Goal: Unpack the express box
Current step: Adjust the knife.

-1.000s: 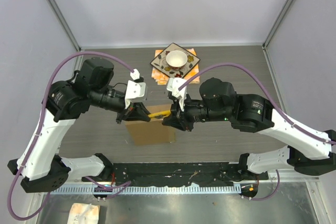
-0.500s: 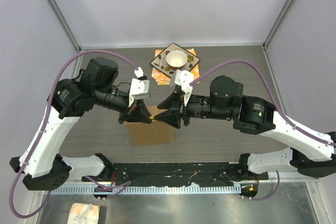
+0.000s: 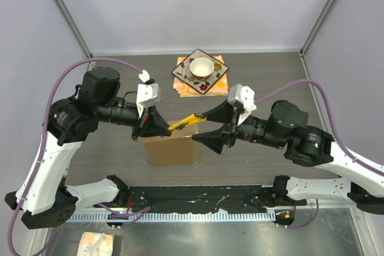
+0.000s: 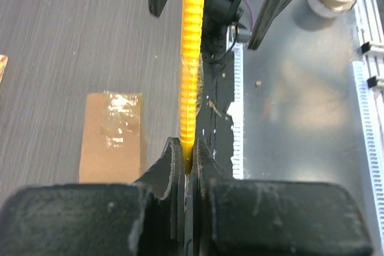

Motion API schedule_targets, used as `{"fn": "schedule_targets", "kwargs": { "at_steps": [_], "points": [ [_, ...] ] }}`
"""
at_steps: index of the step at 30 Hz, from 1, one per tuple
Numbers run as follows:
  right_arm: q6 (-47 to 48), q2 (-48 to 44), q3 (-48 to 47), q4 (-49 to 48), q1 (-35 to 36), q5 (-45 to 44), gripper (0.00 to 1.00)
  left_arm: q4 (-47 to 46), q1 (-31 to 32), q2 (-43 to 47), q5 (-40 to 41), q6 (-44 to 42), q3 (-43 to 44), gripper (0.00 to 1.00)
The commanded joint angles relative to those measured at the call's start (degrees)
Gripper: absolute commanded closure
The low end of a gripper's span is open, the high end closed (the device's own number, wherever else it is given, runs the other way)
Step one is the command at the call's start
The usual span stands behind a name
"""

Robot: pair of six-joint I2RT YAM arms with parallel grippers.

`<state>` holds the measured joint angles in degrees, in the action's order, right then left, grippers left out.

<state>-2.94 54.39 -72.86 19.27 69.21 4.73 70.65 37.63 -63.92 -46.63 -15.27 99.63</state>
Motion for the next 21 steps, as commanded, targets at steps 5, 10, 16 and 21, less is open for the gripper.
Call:
{"fn": "schedule_targets", "kwargs": {
  "at_steps": [5, 10, 16, 21],
  "points": [
    [-1.72, 1.06, -1.93, -9.07, -0.57, 1.77, 0.33, -9.39, -0.89, -1.12, -5.83, 8.93, 1.53, 1.00],
    [-2.68, 3.35, -2.64, -13.02, -1.88, 5.63, 0.35, -13.52, -2.73, -1.56, -9.34, 14.64, 2.14, 1.00],
    [-5.84, 5.20, -1.76, -19.16, -5.22, 9.94, 0.41, -13.96, -2.91, -1.65, -11.37, 15.00, 2.23, 1.00],
    [-11.29, 6.16, 1.14, -27.96, -9.87, 14.51, 0.47, -12.91, -2.91, -0.68, -11.38, 13.78, 1.09, 1.00]
  ]
}}
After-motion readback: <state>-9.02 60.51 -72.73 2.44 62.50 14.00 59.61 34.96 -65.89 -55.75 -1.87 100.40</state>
